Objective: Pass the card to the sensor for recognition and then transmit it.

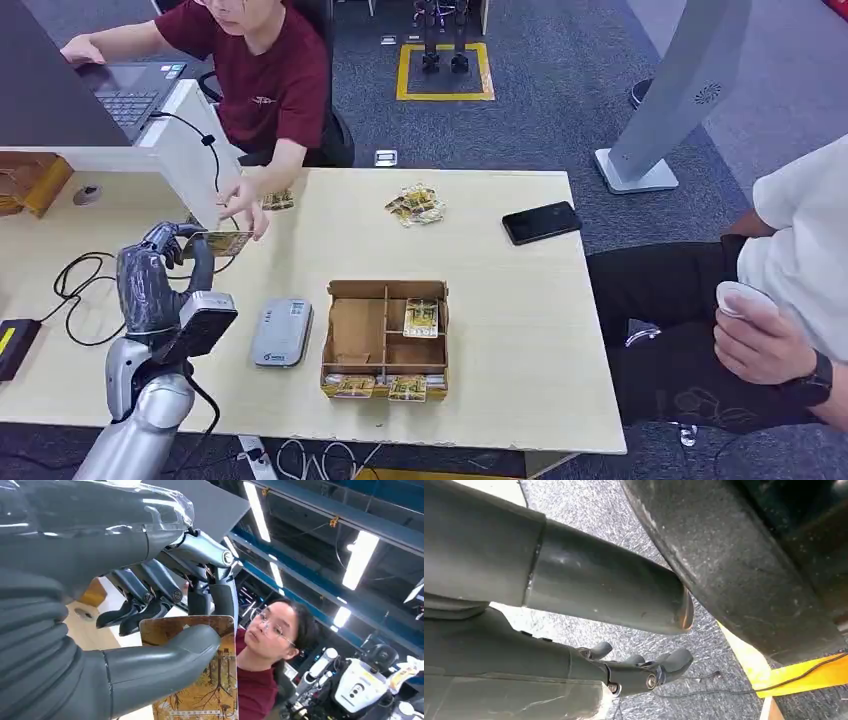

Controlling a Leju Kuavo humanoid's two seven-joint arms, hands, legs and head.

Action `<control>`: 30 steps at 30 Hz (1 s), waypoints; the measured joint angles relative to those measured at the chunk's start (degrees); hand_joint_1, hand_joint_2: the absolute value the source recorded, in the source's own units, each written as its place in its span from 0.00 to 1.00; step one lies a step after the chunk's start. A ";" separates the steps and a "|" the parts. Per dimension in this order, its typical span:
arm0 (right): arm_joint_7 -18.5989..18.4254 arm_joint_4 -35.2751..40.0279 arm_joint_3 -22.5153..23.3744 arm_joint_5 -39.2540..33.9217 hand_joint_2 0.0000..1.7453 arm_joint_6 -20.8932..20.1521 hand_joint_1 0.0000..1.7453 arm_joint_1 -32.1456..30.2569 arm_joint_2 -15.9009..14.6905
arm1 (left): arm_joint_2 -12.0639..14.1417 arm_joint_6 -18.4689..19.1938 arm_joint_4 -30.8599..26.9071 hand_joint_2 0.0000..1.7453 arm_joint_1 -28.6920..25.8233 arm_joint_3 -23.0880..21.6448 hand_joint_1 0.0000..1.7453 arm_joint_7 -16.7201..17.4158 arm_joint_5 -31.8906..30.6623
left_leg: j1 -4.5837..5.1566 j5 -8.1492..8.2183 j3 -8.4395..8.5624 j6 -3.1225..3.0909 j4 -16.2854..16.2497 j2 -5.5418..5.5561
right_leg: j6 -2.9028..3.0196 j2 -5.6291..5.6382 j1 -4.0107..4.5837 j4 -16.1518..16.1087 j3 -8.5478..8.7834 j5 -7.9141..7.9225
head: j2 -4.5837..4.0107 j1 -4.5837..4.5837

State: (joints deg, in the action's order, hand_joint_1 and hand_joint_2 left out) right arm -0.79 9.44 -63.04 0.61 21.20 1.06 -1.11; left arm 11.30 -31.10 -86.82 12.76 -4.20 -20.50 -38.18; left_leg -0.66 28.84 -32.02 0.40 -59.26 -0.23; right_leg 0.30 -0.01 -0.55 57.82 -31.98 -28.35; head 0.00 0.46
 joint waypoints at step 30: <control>-0.13 0.50 -0.37 0.07 0.00 -0.17 0.00 0.17 -0.26 | -0.57 -6.25 6.61 1.00 4.45 -0.94 1.00 4.83 -11.13 | 0.00 0.00 0.00 0.00 0.00 -0.01 | 0.03 0.00 0.00 0.00 0.00 0.04 | 0.00 0.00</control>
State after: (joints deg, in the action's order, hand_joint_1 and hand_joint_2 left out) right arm -0.92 9.95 -63.41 0.68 21.03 1.24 -1.38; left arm 10.73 -37.36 -80.21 17.21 -5.14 -15.67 -49.31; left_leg -0.66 28.84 -32.02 0.40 -59.26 -0.24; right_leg 0.33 -0.01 -0.55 57.82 -31.98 -28.31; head 0.00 0.46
